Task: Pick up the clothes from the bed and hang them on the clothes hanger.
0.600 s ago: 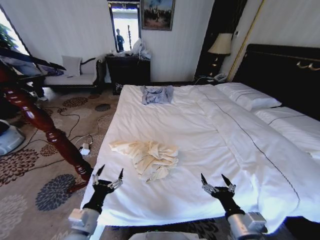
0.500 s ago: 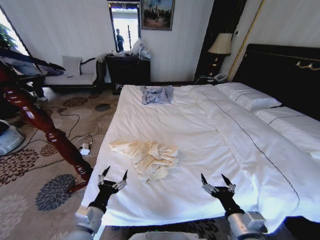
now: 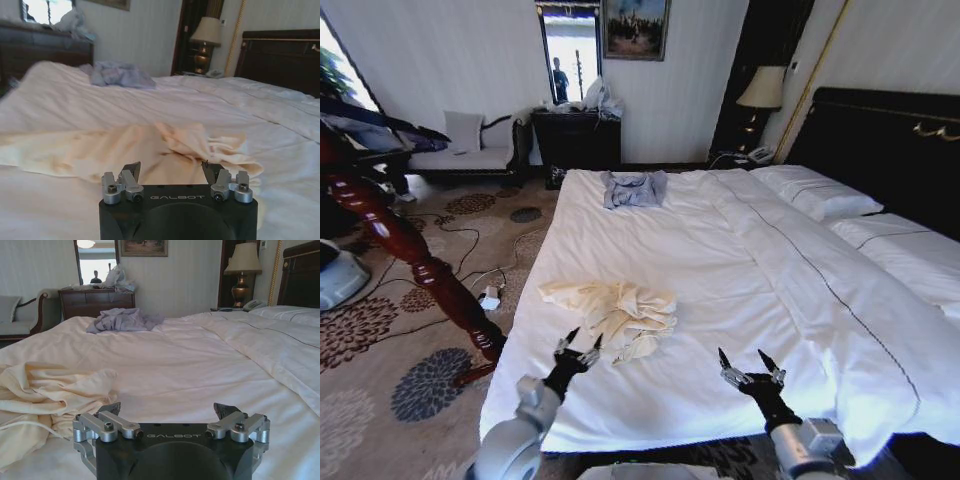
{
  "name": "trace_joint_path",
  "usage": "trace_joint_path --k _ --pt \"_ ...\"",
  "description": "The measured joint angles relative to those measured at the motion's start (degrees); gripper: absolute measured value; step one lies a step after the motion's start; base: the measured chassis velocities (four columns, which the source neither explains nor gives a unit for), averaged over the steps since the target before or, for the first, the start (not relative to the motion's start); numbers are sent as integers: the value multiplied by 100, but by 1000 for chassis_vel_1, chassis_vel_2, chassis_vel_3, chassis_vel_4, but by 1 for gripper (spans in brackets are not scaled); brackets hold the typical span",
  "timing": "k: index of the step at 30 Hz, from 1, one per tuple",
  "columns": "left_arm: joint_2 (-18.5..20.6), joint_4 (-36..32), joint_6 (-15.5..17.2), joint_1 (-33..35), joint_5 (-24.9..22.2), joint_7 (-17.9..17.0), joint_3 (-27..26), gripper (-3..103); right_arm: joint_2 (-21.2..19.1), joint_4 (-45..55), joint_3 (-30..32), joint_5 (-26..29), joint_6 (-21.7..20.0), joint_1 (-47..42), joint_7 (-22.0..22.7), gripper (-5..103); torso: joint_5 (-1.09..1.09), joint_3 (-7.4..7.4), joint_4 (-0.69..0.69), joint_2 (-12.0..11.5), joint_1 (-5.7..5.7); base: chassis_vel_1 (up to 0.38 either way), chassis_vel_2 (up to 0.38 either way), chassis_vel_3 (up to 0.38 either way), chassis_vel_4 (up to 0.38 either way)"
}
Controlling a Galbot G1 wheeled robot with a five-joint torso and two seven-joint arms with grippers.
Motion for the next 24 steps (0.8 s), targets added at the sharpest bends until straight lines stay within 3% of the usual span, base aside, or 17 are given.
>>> trace_joint_path --k 4,13,24 --pt "-208 406 105 -683 -103 -139 547 72 -15 -7 41 9 0 0 1 100 1 0 0 0 0 0 0 0 0" --pt "-697 948 233 -1683 -461 -370 1035 72 4 -109 9 17 2 8 2 100 0 0 -1 0 0 0 0 0 0" --pt "-764 1366 297 -1983 -779 -593 1250 70 16 -172 -50 25 15 68 10 100 1 0 0 0 0 0 0 0 0"
